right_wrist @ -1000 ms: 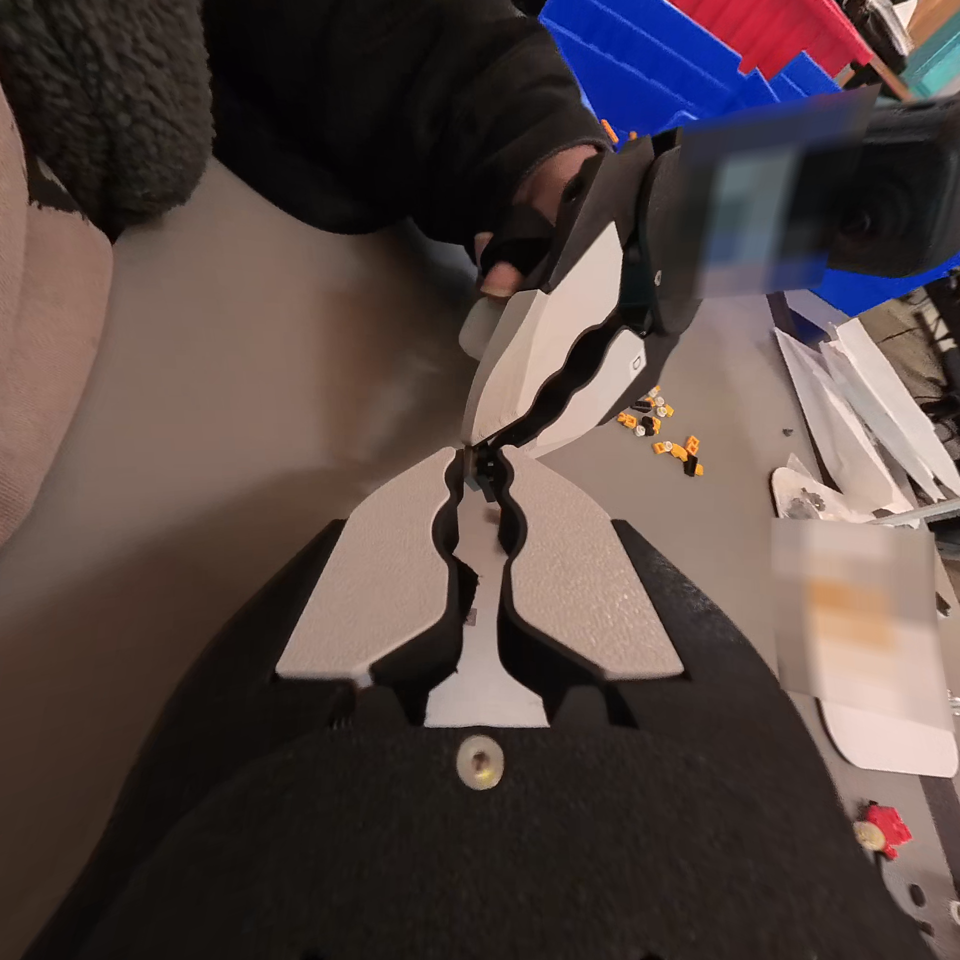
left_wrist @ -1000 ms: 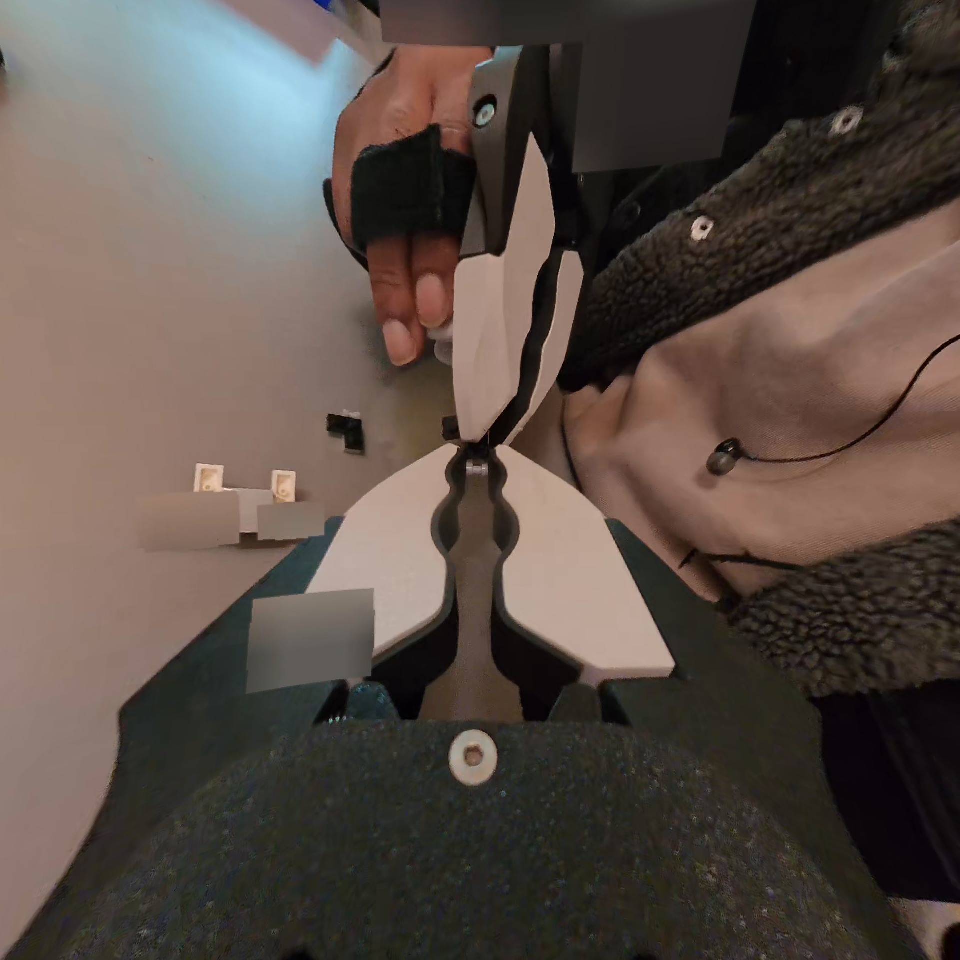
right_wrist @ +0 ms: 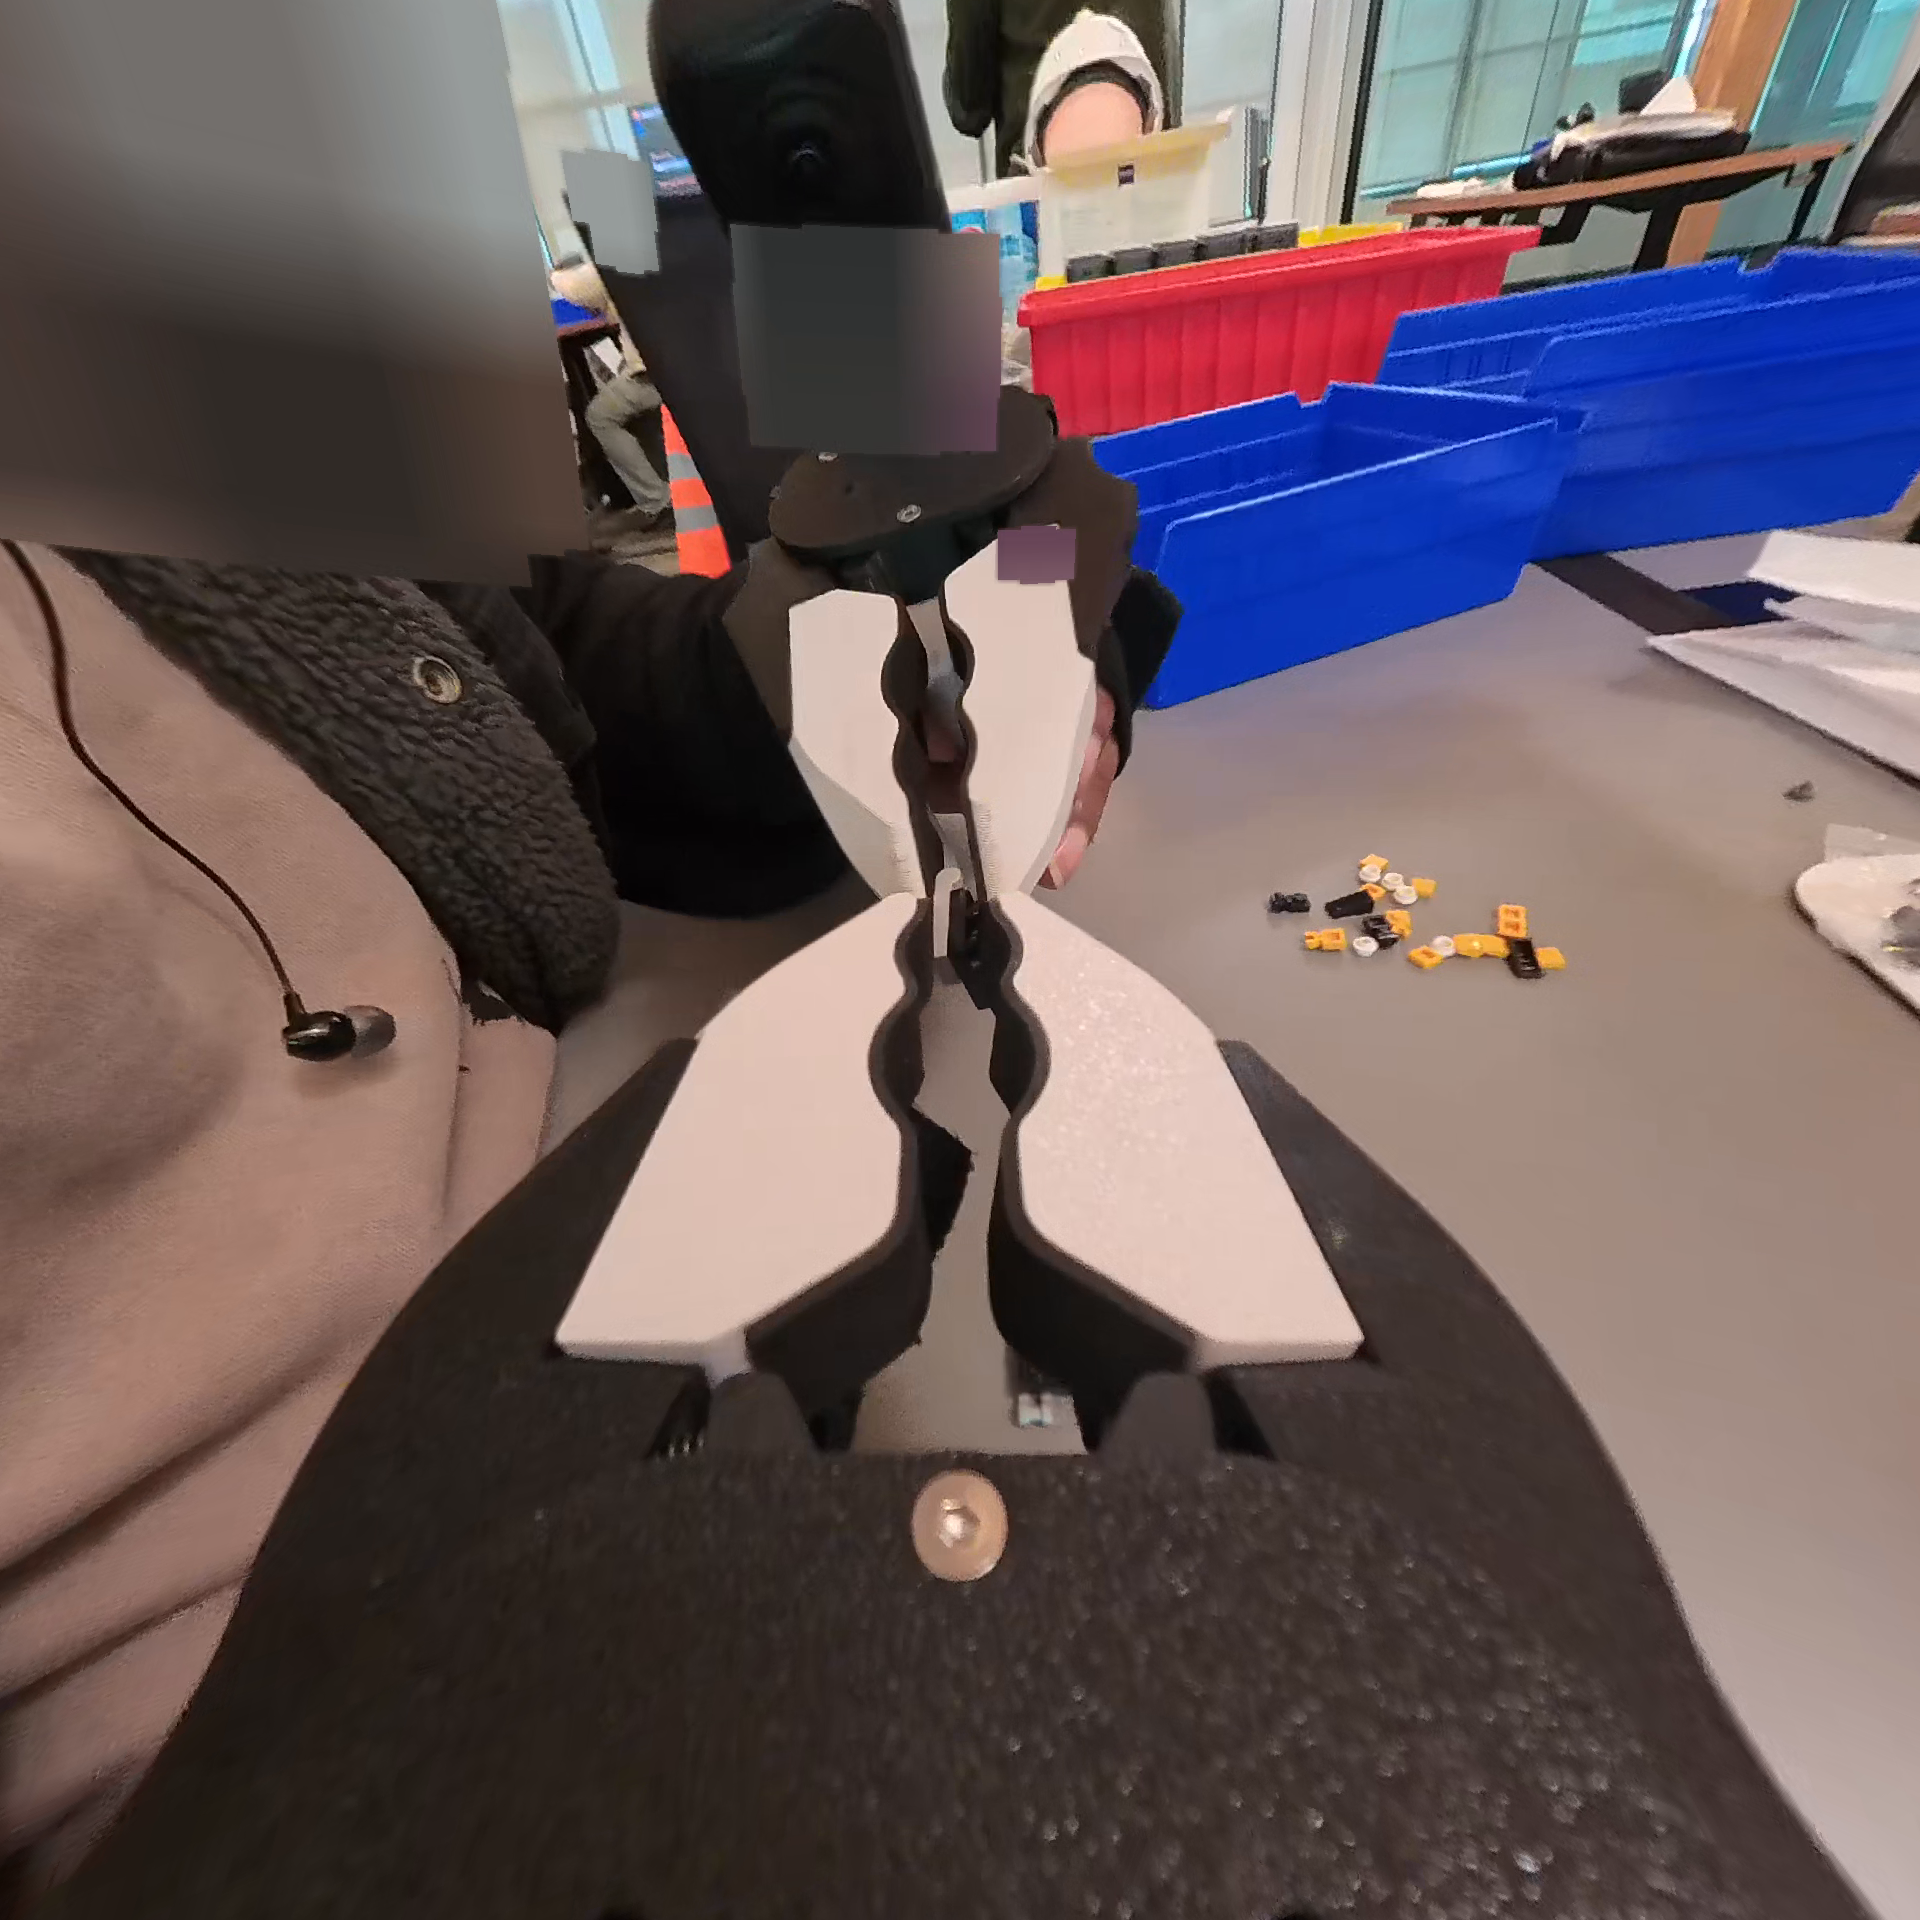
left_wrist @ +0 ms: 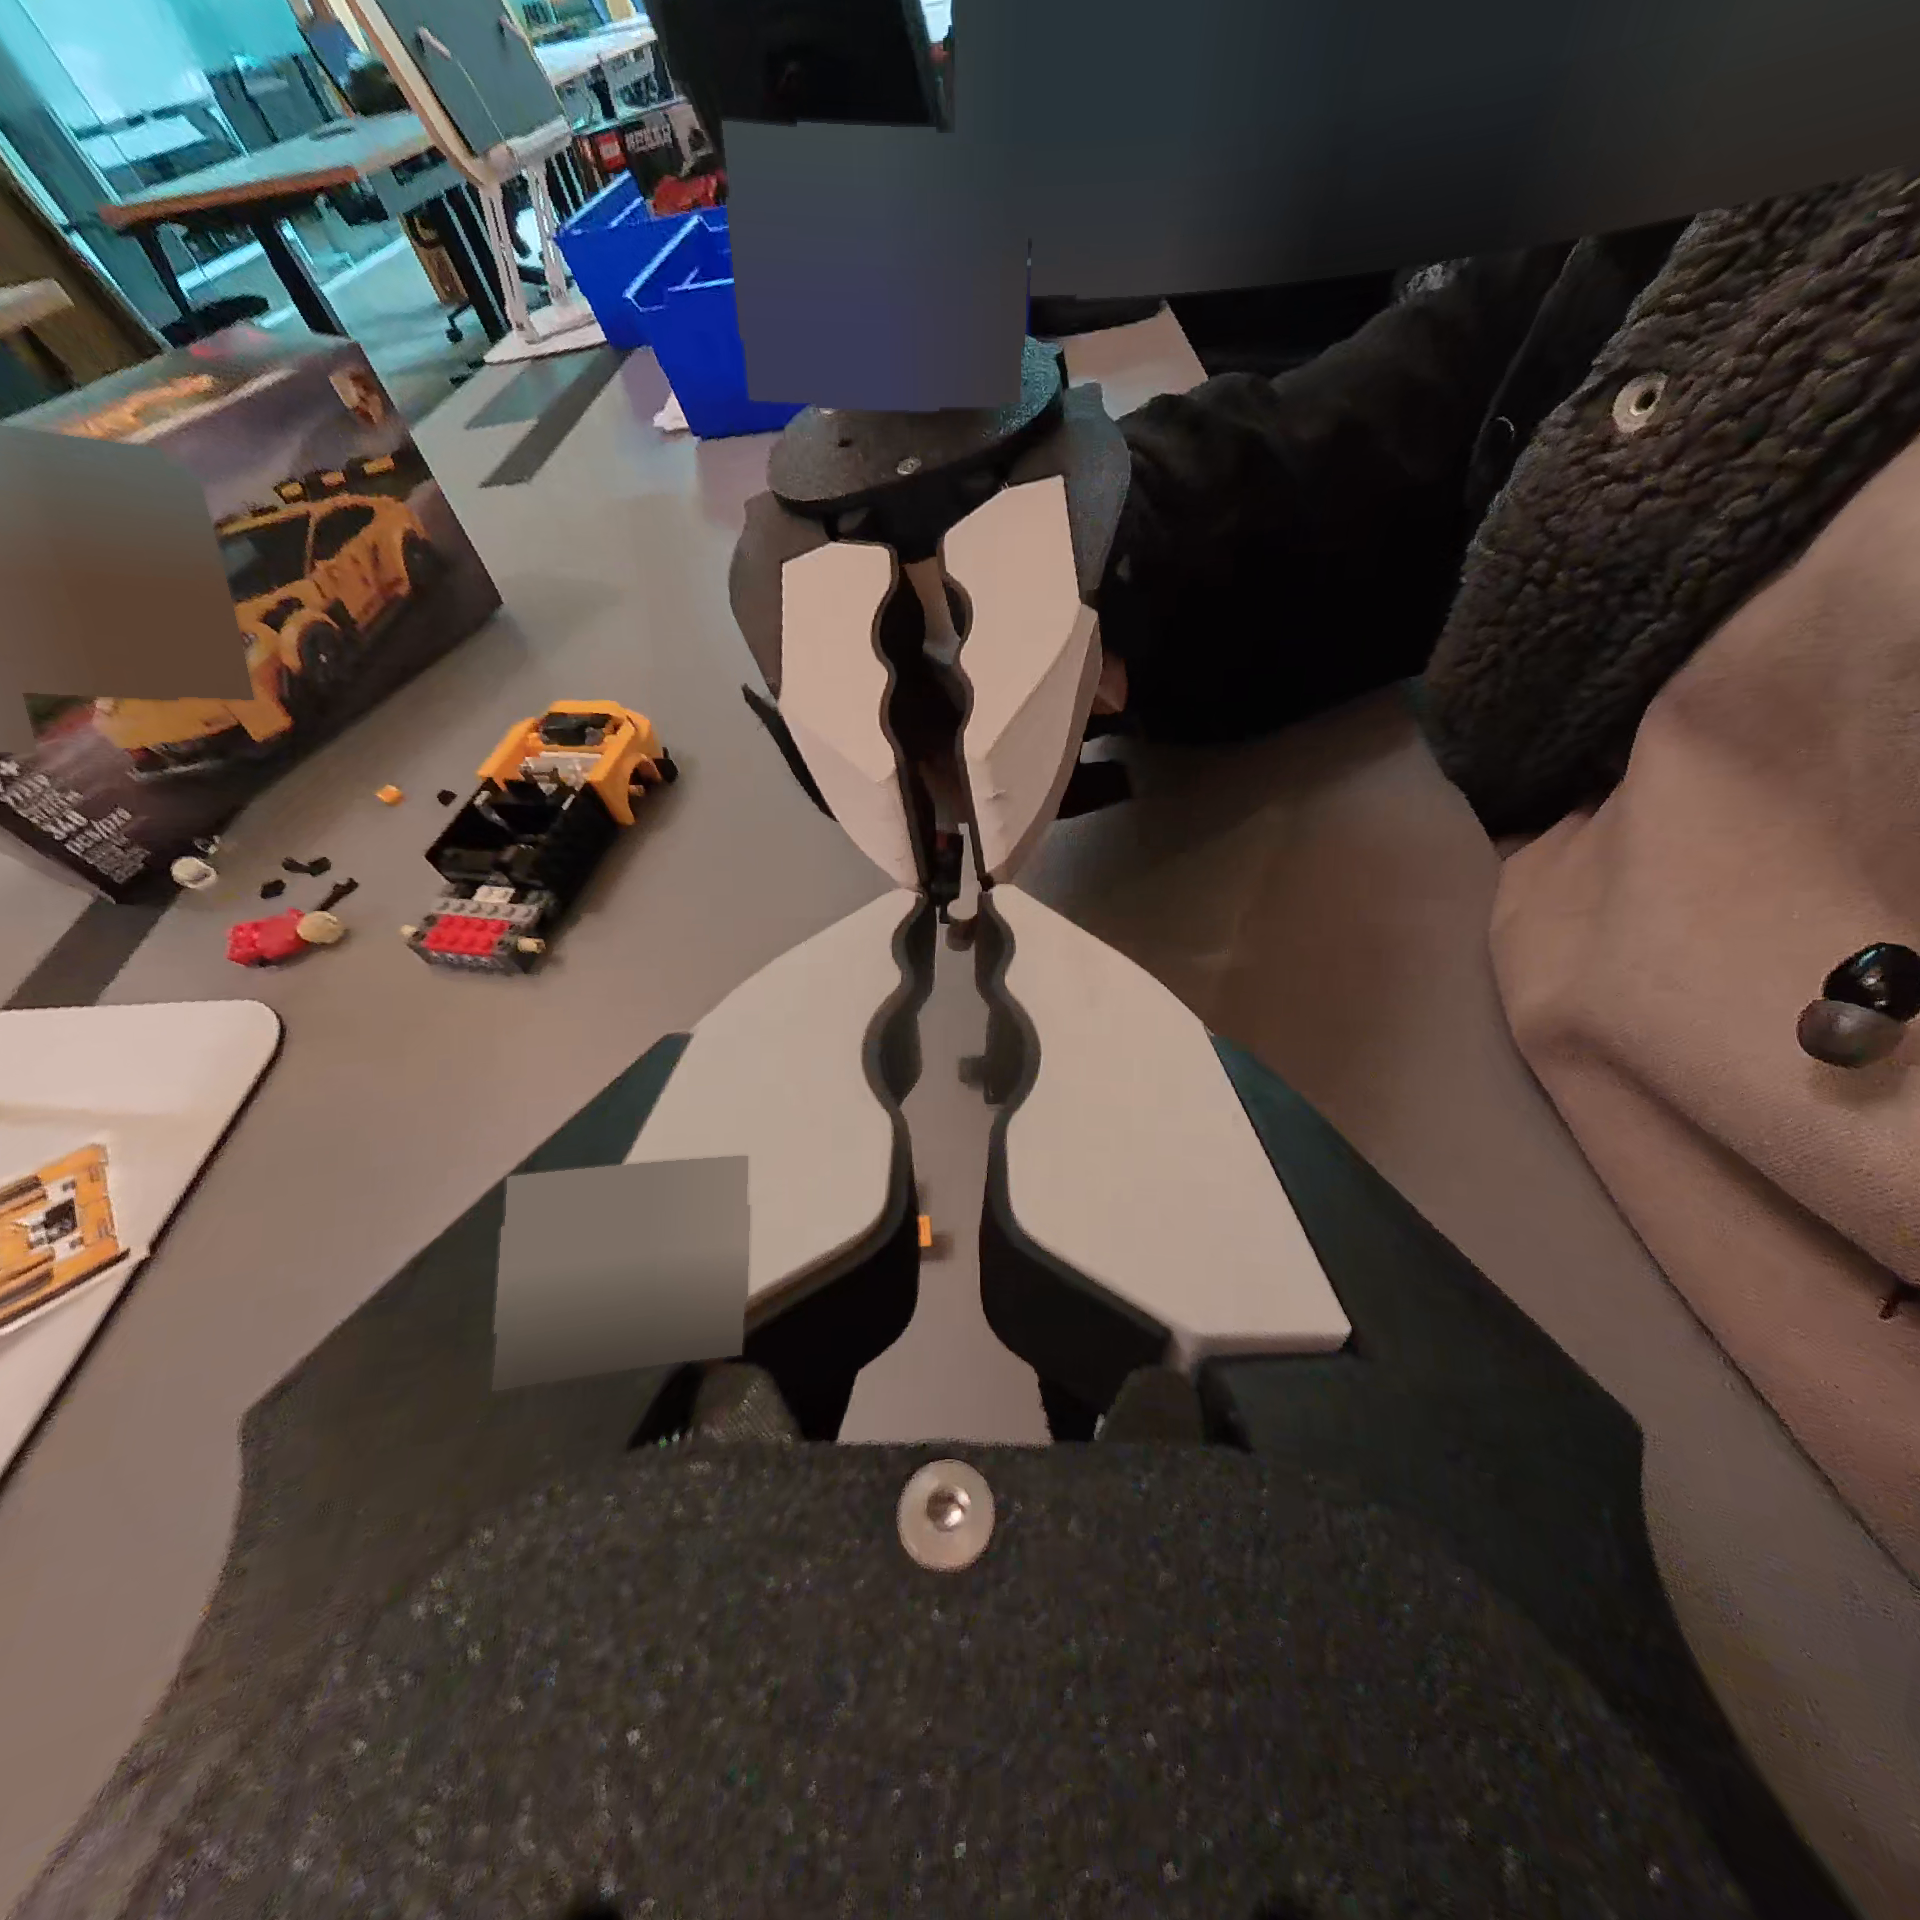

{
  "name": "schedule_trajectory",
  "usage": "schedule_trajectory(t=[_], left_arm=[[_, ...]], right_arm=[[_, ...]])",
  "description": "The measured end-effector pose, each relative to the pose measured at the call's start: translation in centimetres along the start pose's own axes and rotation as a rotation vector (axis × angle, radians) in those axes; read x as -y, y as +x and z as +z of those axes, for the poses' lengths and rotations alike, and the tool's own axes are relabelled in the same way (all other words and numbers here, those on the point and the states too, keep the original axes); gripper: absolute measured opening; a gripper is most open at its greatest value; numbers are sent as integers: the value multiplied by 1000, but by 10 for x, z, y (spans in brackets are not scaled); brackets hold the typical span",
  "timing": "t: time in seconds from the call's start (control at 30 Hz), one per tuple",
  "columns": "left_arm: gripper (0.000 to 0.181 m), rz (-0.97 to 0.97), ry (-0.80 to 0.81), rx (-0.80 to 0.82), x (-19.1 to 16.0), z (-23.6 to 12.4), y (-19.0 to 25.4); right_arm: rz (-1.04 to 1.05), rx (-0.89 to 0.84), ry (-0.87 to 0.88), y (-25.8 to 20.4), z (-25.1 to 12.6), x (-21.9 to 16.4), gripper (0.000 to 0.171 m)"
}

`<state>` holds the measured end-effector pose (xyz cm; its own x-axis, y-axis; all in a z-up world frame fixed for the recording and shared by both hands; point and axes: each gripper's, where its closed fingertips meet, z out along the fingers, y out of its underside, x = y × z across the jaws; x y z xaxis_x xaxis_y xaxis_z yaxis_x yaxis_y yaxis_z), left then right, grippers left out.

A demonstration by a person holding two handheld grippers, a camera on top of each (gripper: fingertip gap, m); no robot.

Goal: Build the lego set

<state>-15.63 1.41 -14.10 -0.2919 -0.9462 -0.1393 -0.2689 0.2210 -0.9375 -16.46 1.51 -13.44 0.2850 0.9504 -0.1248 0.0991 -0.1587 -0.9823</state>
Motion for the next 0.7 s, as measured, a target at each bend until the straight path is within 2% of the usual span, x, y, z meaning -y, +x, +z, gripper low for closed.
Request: schedule_trajectory(t=[0.2,0.33,0.5,0.7], left_arm=[[7,31,56,17,4,0,-2],[6,24,65,3,3,0,-1],[6,11,86,-3,4,-1,-2],[8,-129,126,-65,2,-1,-4]], right_arm=[[-129,-62,-5,0,-3,4,9],[-294,-123,-50,-1,-5,1,10],[-373,-171,-97,1,-4,-1,9],[-463,-224,-148,6,-4,-4,8]])
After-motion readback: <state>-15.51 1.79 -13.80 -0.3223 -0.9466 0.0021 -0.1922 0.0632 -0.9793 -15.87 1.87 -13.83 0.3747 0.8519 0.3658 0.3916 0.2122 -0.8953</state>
